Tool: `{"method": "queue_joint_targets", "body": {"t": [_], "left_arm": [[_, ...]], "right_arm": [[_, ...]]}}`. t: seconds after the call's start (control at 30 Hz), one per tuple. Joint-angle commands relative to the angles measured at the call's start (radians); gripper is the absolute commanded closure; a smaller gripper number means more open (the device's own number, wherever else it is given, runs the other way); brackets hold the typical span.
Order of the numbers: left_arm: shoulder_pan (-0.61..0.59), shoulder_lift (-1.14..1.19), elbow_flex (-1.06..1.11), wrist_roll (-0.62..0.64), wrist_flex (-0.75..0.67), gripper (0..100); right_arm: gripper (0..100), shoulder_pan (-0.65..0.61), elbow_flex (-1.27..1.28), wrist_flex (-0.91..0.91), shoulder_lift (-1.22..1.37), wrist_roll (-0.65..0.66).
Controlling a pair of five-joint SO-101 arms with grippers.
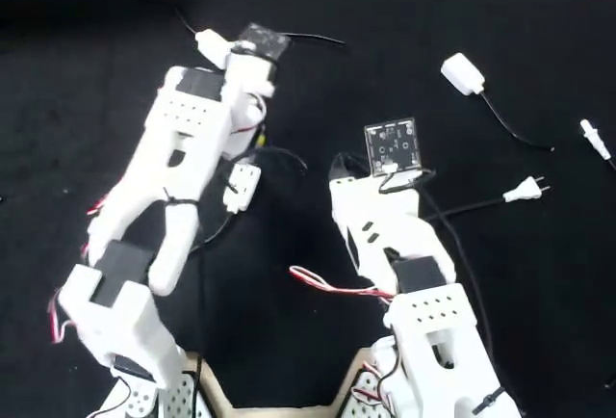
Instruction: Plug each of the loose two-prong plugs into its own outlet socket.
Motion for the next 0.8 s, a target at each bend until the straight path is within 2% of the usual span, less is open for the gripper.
{"method": "queue_joint_targets", "body": {"t": [0.0,0.17,0.33,0.77], "left_arm": [[-0.016,-0.058,0.091,0.005,-0.055,97],[0.004,-0.068,0.24,0.032,-0.183,97],[0.021,-0.069,0.237,0.107,-0.193,97],[0.053,-0.069,0.171,0.114,-0.19,97]], "right_arm": [[98.3,-0.008,-0.007,-0.018,0.002,-0.008],[98.3,-0.018,-0.004,-0.018,0.002,-0.005],[98.3,-0.017,-0.001,-0.026,0.002,-0.005],[98.3,-0.012,-0.001,-0.031,0.002,-0.006]]}}
